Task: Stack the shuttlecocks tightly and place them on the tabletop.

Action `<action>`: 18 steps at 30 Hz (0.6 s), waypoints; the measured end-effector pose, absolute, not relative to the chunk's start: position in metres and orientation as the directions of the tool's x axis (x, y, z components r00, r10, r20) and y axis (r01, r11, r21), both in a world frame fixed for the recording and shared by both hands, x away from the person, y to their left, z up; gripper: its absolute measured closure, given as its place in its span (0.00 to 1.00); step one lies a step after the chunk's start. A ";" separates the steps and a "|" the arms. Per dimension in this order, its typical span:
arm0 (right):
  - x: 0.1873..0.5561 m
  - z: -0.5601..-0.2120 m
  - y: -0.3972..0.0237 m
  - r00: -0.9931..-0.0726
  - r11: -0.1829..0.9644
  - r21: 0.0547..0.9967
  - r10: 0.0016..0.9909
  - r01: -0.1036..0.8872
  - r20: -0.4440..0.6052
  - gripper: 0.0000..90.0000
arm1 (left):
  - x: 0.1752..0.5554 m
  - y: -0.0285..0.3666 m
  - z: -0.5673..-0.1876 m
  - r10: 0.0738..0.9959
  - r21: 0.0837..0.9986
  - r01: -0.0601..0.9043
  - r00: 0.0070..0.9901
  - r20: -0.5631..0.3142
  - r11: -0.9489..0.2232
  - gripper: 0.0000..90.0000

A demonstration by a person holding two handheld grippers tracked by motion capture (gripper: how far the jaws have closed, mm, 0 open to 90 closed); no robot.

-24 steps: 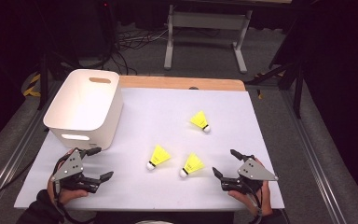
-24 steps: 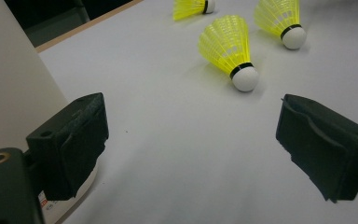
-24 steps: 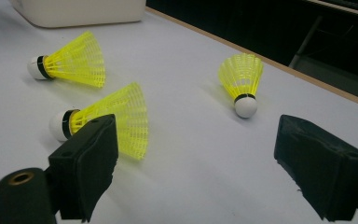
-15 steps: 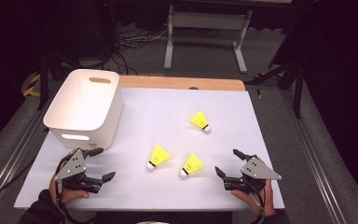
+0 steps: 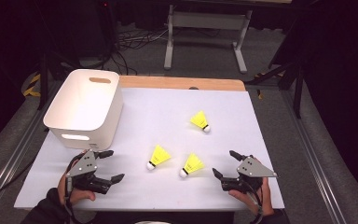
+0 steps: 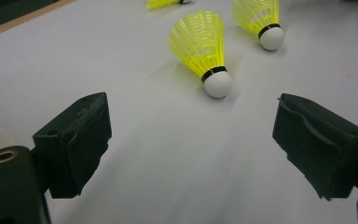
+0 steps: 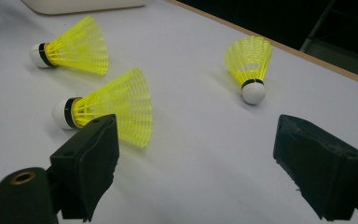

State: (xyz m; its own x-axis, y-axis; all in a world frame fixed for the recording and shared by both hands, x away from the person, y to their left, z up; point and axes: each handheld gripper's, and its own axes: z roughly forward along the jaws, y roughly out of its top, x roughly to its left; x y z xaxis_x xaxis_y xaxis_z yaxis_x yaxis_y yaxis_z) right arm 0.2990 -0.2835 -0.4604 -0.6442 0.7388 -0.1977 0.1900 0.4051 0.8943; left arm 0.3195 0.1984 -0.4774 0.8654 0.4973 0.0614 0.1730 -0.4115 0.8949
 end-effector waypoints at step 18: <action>0.301 -0.462 -0.286 -0.644 0.407 0.887 0.743 0.217 -0.183 0.18 | 0.383 0.101 -0.459 0.426 0.753 0.349 0.899 -0.100 -0.558 0.14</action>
State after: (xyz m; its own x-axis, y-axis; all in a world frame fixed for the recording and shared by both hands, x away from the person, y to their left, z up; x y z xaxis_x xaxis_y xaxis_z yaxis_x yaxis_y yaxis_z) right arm 0.3008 -0.2863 -0.4617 -0.6442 0.7426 -0.1831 0.2170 0.4070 0.8873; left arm 0.3830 0.1013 -0.4585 0.8989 0.4265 -0.1001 0.3486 -0.5580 0.7531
